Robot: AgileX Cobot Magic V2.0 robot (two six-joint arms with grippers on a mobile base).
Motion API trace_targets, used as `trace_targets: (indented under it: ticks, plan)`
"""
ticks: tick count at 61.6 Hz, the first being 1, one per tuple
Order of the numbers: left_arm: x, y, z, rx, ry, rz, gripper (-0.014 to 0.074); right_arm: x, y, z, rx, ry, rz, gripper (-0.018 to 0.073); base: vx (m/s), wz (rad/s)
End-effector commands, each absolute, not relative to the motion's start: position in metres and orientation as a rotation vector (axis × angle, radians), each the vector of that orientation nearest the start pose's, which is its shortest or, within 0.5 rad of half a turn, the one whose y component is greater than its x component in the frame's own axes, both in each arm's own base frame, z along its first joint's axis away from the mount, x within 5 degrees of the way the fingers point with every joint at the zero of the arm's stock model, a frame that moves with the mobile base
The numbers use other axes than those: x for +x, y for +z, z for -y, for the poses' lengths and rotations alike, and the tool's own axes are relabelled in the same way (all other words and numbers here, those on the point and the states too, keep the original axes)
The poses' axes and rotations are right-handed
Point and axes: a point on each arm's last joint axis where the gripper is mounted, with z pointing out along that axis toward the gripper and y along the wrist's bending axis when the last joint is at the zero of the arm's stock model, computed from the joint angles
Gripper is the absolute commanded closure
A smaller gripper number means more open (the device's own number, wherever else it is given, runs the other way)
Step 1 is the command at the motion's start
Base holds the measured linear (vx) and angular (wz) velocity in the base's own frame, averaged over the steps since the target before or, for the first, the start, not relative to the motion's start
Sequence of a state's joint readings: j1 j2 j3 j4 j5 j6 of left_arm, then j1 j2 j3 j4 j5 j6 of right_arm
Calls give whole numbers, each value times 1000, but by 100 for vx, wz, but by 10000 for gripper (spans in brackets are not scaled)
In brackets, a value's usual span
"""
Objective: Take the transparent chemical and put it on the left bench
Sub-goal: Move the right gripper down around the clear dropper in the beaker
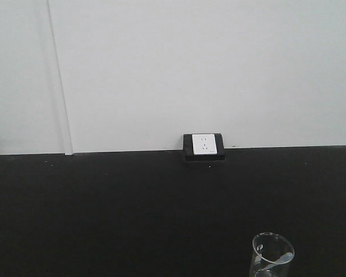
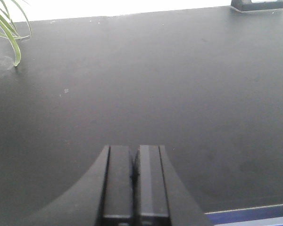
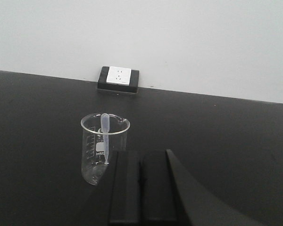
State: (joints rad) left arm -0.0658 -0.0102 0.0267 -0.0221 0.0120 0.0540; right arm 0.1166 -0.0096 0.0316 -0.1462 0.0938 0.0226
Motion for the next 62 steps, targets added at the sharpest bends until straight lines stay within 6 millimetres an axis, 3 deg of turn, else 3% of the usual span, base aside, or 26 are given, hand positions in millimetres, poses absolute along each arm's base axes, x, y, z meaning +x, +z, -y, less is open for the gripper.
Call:
trace_targets:
  ticks: [1, 62]
  plan:
    - [55, 206, 4, 64, -35, -1429, 600, 56, 201, -6, -189, -18, -1500, 567, 0, 0]
    - [55, 206, 4, 64, -35, -1429, 600, 55, 205, -7, -186, -9, -1449, 567, 0, 0]
